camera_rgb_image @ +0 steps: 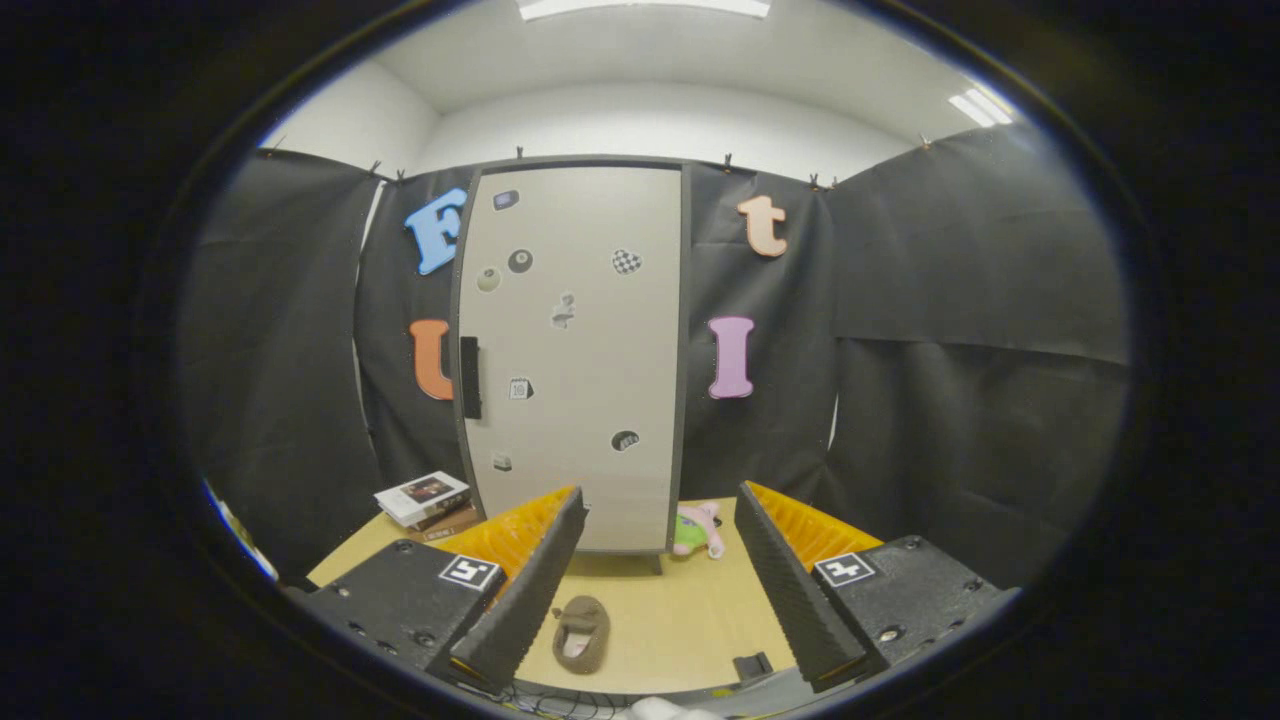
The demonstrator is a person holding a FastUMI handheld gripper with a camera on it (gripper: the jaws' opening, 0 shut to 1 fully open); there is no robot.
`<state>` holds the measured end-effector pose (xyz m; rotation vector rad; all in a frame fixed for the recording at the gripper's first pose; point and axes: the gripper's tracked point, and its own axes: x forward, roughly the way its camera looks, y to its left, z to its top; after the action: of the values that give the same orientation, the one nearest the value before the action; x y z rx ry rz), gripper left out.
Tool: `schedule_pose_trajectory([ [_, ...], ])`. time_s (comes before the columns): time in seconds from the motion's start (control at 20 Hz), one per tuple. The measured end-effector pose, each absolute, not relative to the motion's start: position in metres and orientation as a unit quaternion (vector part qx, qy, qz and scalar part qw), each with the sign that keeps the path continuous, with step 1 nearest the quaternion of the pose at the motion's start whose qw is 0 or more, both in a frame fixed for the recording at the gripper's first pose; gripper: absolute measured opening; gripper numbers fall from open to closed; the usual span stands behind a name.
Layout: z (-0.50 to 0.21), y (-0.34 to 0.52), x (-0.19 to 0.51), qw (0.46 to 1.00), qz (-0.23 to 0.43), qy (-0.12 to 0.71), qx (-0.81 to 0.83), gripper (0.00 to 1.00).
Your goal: Open the shoe cabinet door, grab the shoes and put them into the shoe cabinet, then close the shoe cabinet door.
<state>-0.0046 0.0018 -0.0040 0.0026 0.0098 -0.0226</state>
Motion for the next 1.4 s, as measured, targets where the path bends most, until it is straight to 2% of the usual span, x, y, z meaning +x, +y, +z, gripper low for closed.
schedule_pose_trajectory([
  [0.35,-0.008,0.023,0.004,1.0,-0.005,0.019,-0.007,0.99],
  [0.6,-0.007,0.061,0.036,1.0,0.019,0.022,0.007,0.99],
  [1.4,0.024,0.249,0.228,0.991,0.128,0.018,0.026,0.99],
])
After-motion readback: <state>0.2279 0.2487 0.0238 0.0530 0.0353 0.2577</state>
